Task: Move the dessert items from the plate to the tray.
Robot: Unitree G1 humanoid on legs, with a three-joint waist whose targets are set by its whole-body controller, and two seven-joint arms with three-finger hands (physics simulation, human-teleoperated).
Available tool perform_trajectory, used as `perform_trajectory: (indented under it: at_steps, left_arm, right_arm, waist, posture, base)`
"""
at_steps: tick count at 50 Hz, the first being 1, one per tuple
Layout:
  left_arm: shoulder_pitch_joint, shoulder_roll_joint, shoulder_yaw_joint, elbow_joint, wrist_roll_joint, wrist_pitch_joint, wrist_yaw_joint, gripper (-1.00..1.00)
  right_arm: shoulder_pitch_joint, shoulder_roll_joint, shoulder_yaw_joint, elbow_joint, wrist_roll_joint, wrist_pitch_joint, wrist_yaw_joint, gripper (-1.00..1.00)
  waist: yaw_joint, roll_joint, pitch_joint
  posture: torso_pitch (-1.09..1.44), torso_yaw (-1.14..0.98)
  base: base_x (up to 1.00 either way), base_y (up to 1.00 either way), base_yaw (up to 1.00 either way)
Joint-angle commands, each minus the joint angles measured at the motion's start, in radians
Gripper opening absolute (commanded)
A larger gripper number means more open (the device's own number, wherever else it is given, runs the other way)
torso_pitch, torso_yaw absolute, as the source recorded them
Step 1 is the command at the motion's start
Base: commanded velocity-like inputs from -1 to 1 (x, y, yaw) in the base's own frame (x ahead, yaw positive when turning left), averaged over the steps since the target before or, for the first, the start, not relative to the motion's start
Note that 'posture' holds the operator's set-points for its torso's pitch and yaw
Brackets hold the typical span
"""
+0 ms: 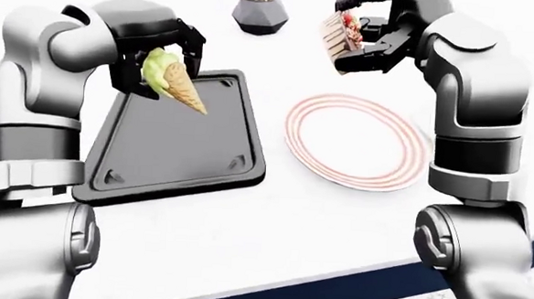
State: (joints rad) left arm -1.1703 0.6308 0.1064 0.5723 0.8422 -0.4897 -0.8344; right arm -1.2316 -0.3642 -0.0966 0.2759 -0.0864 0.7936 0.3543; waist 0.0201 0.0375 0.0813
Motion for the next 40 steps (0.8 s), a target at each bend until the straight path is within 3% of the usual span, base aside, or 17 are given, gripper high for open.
perform_trajectory:
  at_steps: [1,4,8,9,10,13,14,15,18,19,22,23,25,30,38,39,40]
  left_arm:
    - [-0.044,0.016,0.025,-0.032,-0.014,0.004,0.028,-1.00]
    - [-0.042,0.013,0.023,-0.034,-0.013,0.007,0.028,-1.00]
    - [-0.045,0.012,0.021,-0.034,-0.012,0.007,0.025,-1.00]
    - [-0.045,0.010,0.022,-0.037,-0.013,0.010,0.022,-1.00]
    - [-0.046,0.010,0.022,-0.038,-0.012,0.010,0.022,-1.00]
    - [-0.052,0.010,0.021,-0.034,-0.012,0.012,0.017,-1.00]
    - [-0.056,0.010,0.020,-0.030,-0.010,0.011,0.020,-1.00]
    - [-0.058,0.009,0.020,-0.028,-0.011,0.010,0.018,-1.00]
    - [-0.066,0.012,0.018,-0.019,-0.007,0.008,0.021,-1.00]
    - [-0.067,0.011,0.019,-0.019,-0.006,0.007,0.026,-1.00]
    - [-0.067,0.011,0.019,-0.016,0.004,0.012,0.039,-1.00]
    - [-0.069,0.011,0.020,-0.013,0.012,0.017,0.055,-1.00]
    - [-0.069,0.012,0.020,-0.009,0.013,0.016,0.063,-1.00]
    - [-0.070,0.009,0.023,-0.014,0.009,0.029,0.076,-1.00]
    - [-0.077,0.004,0.019,-0.042,0.001,0.051,0.044,-1.00]
    - [-0.077,0.000,0.019,-0.053,0.000,0.059,0.036,-1.00]
    - [-0.073,-0.002,0.019,-0.064,0.000,0.067,0.027,-1.00]
  right_arm:
    - [-0.060,-0.026,-0.031,-0.076,0.004,-0.062,-0.023,-1.00]
    - [-0.057,-0.023,-0.038,-0.085,0.014,-0.058,-0.027,-1.00]
    - [-0.047,-0.031,-0.031,-0.096,0.018,-0.053,-0.024,-1.00]
    - [-0.041,-0.039,-0.016,-0.100,0.007,-0.059,-0.012,-1.00]
    - [-0.047,-0.035,-0.026,-0.100,0.008,-0.046,-0.016,-1.00]
    - [-0.055,-0.033,-0.031,-0.093,0.006,-0.079,-0.014,-1.00]
    - [-0.063,-0.029,-0.044,-0.086,0.011,-0.059,-0.030,-1.00]
    - [-0.062,-0.030,-0.039,-0.084,0.013,-0.069,-0.029,-1.00]
    - [-0.067,-0.035,-0.031,-0.075,0.016,-0.083,-0.031,-1.00]
    - [-0.067,-0.031,-0.035,-0.080,0.023,-0.073,-0.030,-1.00]
    - [-0.064,-0.026,-0.041,-0.089,0.033,-0.067,-0.029,-1.00]
    - [-0.061,-0.032,-0.033,-0.090,0.028,-0.068,-0.027,-1.00]
    - [-0.060,-0.031,-0.033,-0.096,0.031,-0.069,-0.023,-1.00]
    - [-0.064,-0.031,-0.033,-0.093,0.029,-0.074,-0.024,-1.00]
    - [-0.052,-0.037,-0.040,-0.104,0.033,-0.076,-0.030,-1.00]
    - [-0.055,-0.034,-0.045,-0.107,0.040,-0.079,-0.033,-1.00]
    - [-0.055,-0.034,-0.046,-0.112,0.045,-0.073,-0.034,-1.00]
  waist:
    - [-0.010,0.011,-0.038]
    - [0.004,0.021,-0.054]
    - [-0.002,0.000,-0.053]
    - [-0.035,-0.005,-0.050]
    - [-0.039,-0.044,-0.041]
    - [-0.031,-0.050,-0.047]
    - [-0.022,-0.068,-0.036]
    - [-0.012,-0.057,-0.032]
    - [0.010,-0.102,-0.042]
    - [0.009,-0.067,-0.030]
    - [-0.005,-0.058,-0.040]
    - [-0.016,-0.050,-0.065]
    - [-0.014,-0.092,-0.081]
    - [-0.017,-0.087,-0.072]
    - [-0.032,-0.022,-0.061]
    - [-0.034,-0.027,-0.046]
    - [-0.051,0.023,-0.042]
  posture:
    - [0.00,0.00]
    - [0.00,0.00]
    - [0.00,0.00]
    - [0.00,0.00]
    - [0.00,0.00]
    - [0.00,0.00]
    - [0.00,0.00]
    - [0.00,0.00]
    - [0.00,0.00]
    - [0.00,0.00]
    - [0.00,0.00]
    - [0.00,0.00]
    - [0.00,0.00]
    - [0.00,0.00]
    - [0.00,0.00]
    - [0.00,0.00]
    - [0.00,0.00]
  base:
    - [0.00,0.00,0.00]
    - [0.00,0.00,0.35]
    - [0.00,0.00,1.00]
    - [0.00,0.69,0.00]
    - [0.00,0.12,0.00]
    - [0.00,0.12,0.00]
    - [0.00,0.00,0.00]
    - [0.00,0.00,0.00]
    - [0.00,0.00,0.00]
    - [0.00,0.00,0.00]
    - [0.00,0.00,0.00]
    - [0.00,0.42,0.00]
    - [0.02,0.59,0.00]
    - [0.05,0.62,0.00]
    - [0.04,0.62,0.00]
    - [0.00,0.00,0.00]
    - [0.00,0.00,0.00]
